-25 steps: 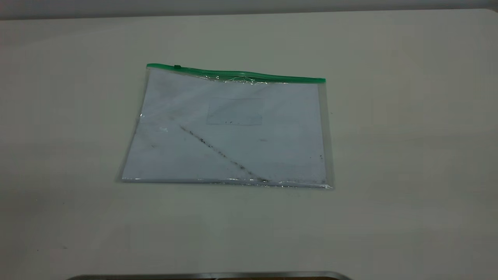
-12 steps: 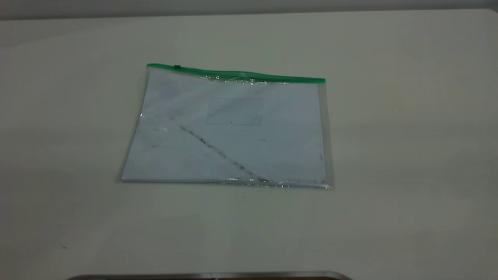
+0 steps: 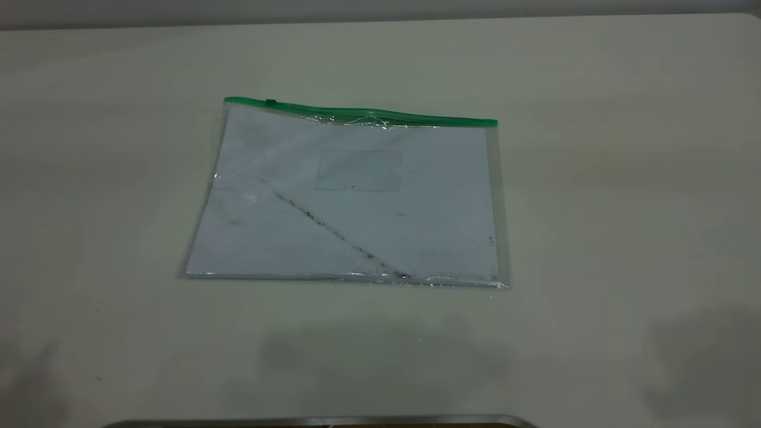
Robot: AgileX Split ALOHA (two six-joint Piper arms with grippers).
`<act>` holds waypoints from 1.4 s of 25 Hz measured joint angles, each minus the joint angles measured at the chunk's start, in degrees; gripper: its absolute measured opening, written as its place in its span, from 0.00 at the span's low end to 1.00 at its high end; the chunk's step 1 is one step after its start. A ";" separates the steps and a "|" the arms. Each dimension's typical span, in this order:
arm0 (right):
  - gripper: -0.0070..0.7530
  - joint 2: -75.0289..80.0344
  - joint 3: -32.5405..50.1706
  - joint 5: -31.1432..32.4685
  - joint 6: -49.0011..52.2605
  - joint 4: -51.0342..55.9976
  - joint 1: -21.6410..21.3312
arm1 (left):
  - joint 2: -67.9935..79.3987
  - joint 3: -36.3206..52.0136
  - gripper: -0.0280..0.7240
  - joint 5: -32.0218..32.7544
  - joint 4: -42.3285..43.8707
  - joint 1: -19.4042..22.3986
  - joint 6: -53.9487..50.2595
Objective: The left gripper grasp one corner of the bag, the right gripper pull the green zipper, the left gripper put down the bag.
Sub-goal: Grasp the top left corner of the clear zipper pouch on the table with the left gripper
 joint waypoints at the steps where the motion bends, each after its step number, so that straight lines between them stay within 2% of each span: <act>1: 0.66 3.59 -1.39 -0.87 -1.97 2.27 0.00 | 3.75 -0.65 0.77 -1.60 -1.24 0.00 1.57; 9: 0.68 28.07 -14.57 -2.41 -18.86 17.73 0.00 | 31.57 -7.31 0.82 -10.89 -16.99 0.00 20.91; 12: 0.68 35.10 -19.19 -1.07 -24.37 21.80 0.00 | 41.15 -11.63 0.82 -11.64 -24.85 0.00 28.34; 15: 0.67 41.03 -23.19 2.89 -29.67 27.14 0.00 | 50.86 -16.53 0.82 -11.43 -32.70 0.00 35.72; 19: 0.66 47.04 -26.84 5.79 -37.37 35.30 0.00 | 62.84 -23.91 0.82 -10.73 -40.04 0.00 43.71; 26: 0.66 53.00 -30.00 6.82 -46.39 47.22 0.00 | 83.63 -39.65 0.82 -6.20 -41.98 -0.14 45.12; 35: 0.66 53.59 -30.48 7.85 -48.62 51.23 0.00 | 101.08 -57.50 0.82 0.32 -42.24 -3.56 45.07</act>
